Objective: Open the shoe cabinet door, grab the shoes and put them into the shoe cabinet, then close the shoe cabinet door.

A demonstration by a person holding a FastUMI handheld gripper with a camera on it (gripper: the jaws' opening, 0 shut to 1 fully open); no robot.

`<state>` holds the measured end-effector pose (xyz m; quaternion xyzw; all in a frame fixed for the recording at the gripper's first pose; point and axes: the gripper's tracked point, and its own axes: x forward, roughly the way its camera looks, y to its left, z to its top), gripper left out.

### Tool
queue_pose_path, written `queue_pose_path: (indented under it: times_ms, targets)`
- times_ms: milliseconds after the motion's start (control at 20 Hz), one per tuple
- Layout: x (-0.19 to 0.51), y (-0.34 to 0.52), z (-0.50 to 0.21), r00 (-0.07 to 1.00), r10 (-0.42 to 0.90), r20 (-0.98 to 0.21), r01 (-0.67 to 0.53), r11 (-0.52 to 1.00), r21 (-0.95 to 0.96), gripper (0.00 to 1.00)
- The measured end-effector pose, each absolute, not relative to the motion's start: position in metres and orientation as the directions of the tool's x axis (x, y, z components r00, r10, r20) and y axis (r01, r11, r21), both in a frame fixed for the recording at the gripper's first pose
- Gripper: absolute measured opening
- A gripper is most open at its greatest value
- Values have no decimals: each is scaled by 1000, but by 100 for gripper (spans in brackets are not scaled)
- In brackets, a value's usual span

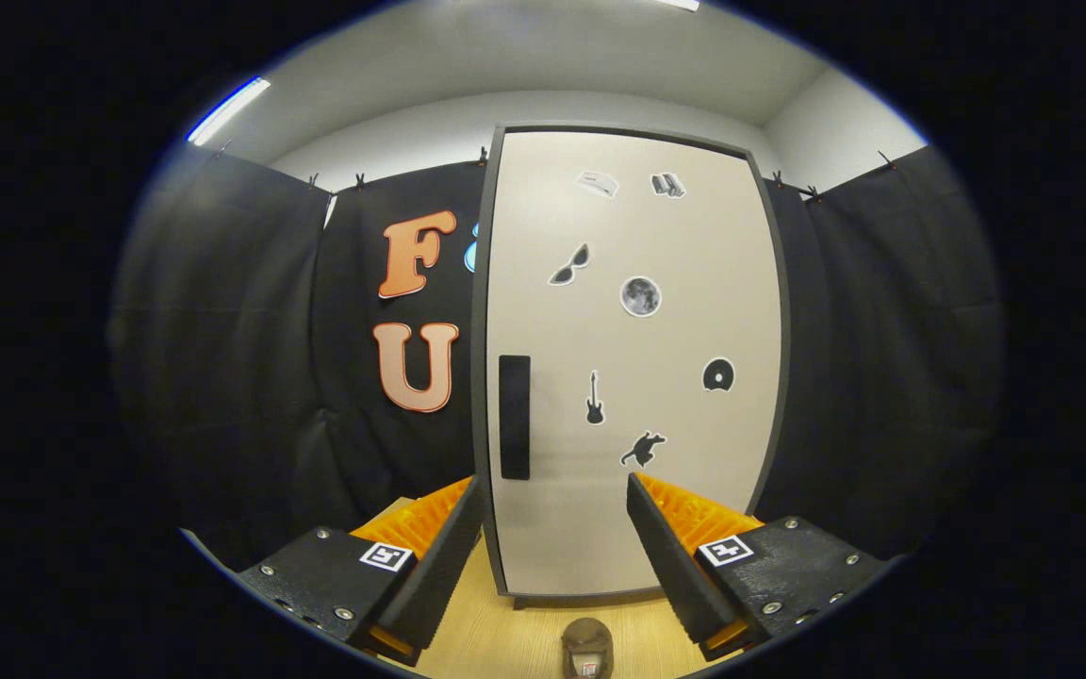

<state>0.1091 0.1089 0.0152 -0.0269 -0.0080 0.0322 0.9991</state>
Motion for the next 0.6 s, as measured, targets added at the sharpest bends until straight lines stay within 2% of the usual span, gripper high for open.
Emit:
queue_pose_path:
  times_ms: [250,600]
  targets:
    - [160,141,19,995,90,34,-88,994,-62,95]
    - [214,144,12,998,53,20,-52,998,-43,95]
